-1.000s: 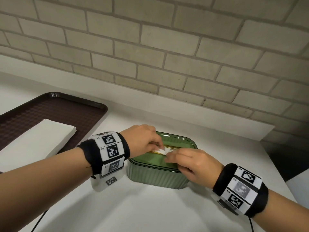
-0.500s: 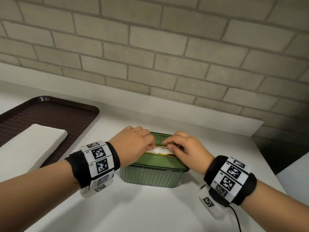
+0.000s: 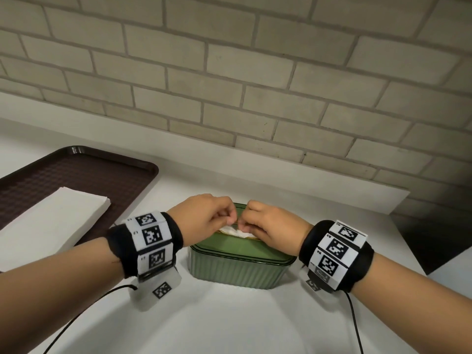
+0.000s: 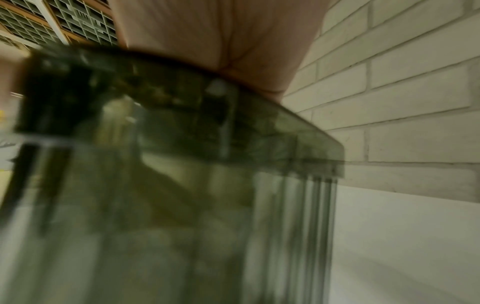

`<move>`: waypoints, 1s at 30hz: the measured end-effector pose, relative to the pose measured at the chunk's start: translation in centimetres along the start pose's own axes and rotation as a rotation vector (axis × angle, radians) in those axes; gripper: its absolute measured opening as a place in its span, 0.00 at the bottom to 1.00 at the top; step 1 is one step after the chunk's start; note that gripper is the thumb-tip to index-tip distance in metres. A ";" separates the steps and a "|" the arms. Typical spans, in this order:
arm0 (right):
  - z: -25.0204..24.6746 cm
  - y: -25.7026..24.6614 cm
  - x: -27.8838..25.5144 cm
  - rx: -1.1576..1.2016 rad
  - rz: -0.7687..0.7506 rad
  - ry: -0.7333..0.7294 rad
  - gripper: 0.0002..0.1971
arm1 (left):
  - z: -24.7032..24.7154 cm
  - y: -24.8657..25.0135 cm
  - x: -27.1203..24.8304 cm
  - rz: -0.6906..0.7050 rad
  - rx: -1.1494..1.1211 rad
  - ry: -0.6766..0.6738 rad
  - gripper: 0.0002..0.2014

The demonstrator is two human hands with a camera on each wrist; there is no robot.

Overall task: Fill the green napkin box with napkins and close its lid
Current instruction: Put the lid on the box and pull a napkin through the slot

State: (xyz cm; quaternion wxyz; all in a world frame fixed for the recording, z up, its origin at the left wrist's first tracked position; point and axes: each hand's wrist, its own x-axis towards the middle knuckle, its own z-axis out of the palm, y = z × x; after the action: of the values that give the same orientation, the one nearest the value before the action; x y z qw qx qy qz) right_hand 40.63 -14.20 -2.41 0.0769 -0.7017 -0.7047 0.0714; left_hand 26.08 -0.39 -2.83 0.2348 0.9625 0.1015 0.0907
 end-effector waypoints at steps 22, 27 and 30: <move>-0.4 0.6 0.5 -0.056 -0.020 -0.051 0.10 | 0.3 -1.6 -0.8 0.351 0.455 0.147 0.12; -0.5 1.0 0.4 -0.071 -0.087 0.031 0.12 | -0.9 -0.4 -0.6 0.119 0.114 -0.004 0.10; 0.0 1.0 -0.5 -0.157 -0.182 0.230 0.14 | -1.3 0.0 0.3 -0.024 -0.091 -0.069 0.08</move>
State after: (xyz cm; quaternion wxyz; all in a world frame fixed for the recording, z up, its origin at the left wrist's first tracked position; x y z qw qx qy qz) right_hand 41.63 -14.64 -2.60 0.1079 -0.6424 -0.7553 -0.0721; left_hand 26.03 0.23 -1.63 0.2826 0.9521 0.1007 0.0593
